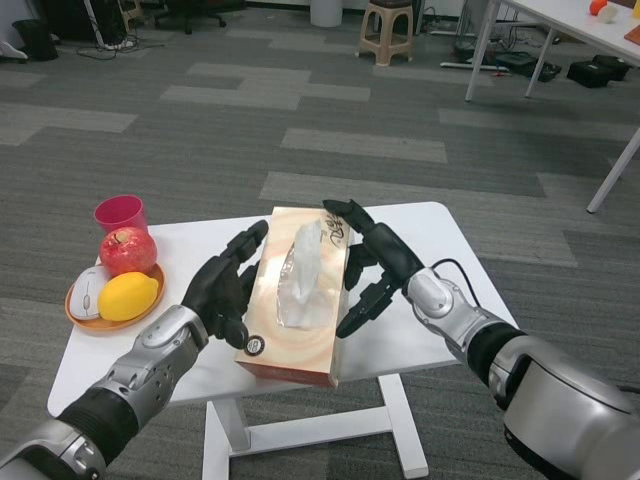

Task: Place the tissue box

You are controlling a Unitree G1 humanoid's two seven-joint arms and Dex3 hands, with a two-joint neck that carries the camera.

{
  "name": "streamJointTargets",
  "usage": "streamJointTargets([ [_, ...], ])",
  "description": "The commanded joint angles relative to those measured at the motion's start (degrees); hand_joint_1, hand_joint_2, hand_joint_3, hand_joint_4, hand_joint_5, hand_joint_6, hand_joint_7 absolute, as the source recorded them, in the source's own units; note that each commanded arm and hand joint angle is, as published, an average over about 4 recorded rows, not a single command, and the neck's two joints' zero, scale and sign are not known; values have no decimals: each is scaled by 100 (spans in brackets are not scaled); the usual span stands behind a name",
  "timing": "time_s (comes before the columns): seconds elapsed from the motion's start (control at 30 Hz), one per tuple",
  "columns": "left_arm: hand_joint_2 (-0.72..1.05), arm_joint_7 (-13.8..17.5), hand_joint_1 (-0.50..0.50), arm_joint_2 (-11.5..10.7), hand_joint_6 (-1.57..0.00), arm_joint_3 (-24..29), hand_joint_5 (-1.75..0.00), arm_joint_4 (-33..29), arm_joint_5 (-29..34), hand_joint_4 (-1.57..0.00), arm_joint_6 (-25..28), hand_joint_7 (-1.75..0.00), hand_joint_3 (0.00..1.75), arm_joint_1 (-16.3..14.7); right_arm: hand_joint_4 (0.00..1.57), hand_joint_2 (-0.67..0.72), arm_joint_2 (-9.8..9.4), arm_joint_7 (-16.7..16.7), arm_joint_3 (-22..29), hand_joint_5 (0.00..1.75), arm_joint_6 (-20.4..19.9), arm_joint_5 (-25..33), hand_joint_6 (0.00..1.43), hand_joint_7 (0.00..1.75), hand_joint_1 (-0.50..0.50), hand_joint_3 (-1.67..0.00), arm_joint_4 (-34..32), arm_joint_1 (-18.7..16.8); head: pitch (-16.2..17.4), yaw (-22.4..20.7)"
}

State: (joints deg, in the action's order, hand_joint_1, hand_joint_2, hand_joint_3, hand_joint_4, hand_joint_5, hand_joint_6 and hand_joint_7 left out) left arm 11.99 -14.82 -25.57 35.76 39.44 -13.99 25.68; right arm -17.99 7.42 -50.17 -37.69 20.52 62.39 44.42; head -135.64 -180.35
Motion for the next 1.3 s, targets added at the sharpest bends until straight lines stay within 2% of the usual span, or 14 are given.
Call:
streamJointTargets([
  [0.03,-64,199,50,197,0,-192,-31,67,-37,0,-3,0,0,32,88,-22,94,137,-37,126,-28,39,0,35,17,-24,30,322,-2,16],
  [0.3,-64,199,50,225,0,-286,-31,262,40,0,-16,0,0,30,88,-22,116,192,-149,126,-25,39,0,35,14,-24,188,350,8,46],
  [0.43,-64,199,50,227,0,-317,-31,333,55,0,-23,0,0,30,82,-29,136,249,-228,126,-23,39,0,35,12,-20,298,370,10,42],
  [0.57,-64,199,50,236,0,-334,-31,412,62,0,-25,0,0,30,76,-29,156,324,-298,124,-17,39,0,35,11,-22,425,383,12,79],
  [0.73,-64,199,50,260,0,-334,-31,515,70,0,-43,0,0,25,64,-29,189,478,-432,92,-3,31,0,35,8,-24,605,416,10,63],
  [0.83,-64,199,50,271,0,-330,-31,546,77,0,-54,0,0,32,48,-29,209,524,-518,61,-1,31,0,35,5,-18,629,418,18,62],
  [1.03,-66,199,50,318,0,-255,-31,627,112,0,-102,0,0,34,24,-29,257,597,-889,22,-1,31,0,35,0,-20,643,418,17,70],
  [1.3,-64,199,50,324,0,-165,-31,809,128,0,-153,0,0,34,20,-29,312,667,-1292,19,-1,31,0,35,-4,-16,643,418,18,54],
])
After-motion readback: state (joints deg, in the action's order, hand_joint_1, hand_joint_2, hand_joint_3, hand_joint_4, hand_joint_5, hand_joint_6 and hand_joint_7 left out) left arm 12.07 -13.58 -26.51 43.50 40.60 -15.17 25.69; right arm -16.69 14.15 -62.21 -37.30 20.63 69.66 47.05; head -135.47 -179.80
